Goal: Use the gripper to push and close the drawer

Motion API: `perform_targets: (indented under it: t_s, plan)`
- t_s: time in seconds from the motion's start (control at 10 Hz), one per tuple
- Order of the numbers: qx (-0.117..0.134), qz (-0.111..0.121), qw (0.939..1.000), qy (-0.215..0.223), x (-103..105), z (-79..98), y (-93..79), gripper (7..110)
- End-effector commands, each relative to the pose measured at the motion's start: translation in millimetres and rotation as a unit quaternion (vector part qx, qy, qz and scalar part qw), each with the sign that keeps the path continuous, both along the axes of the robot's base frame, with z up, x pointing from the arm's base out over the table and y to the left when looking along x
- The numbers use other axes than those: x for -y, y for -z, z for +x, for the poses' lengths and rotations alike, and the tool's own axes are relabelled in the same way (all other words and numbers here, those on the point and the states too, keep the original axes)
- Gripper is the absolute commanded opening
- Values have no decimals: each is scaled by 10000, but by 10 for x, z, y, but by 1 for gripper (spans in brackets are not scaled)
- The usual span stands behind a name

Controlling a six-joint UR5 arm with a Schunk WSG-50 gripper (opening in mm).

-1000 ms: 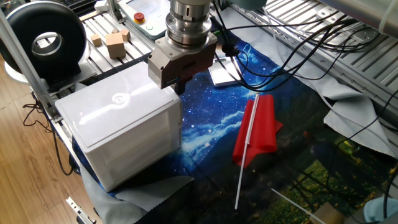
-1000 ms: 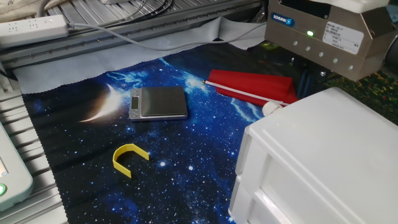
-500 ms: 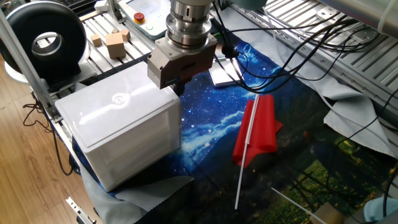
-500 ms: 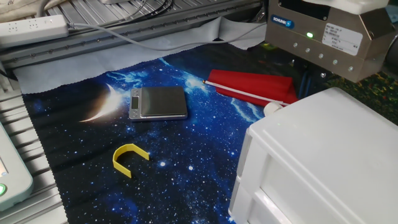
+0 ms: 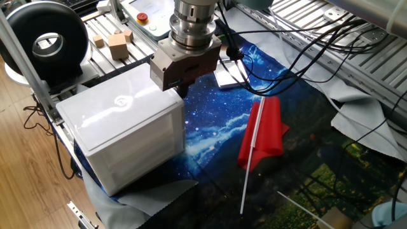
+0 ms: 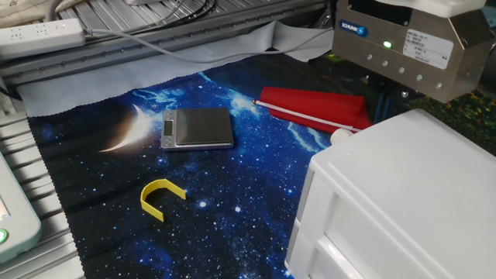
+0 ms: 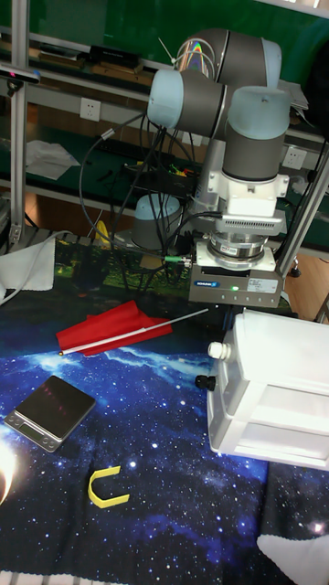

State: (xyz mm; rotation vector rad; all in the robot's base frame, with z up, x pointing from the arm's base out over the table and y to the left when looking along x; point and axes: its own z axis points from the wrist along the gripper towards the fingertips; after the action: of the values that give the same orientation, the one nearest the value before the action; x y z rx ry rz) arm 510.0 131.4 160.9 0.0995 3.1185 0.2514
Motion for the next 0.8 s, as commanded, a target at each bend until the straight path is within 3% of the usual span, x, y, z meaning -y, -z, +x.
perform_targets:
  t_s: [0.0, 0.3, 0.5, 0.6, 0.7]
  plan:
    - [7, 78, 10000, 22, -29, 9, -20, 7]
    - [19, -16, 10000, -54, 42, 15, -4, 7]
    - [93, -390, 9987, -316, 265, 58, 5, 7]
    - [103, -390, 9986, -338, 284, 77, -7, 7]
    - [132, -555, 9973, -459, 400, 115, -22, 7]
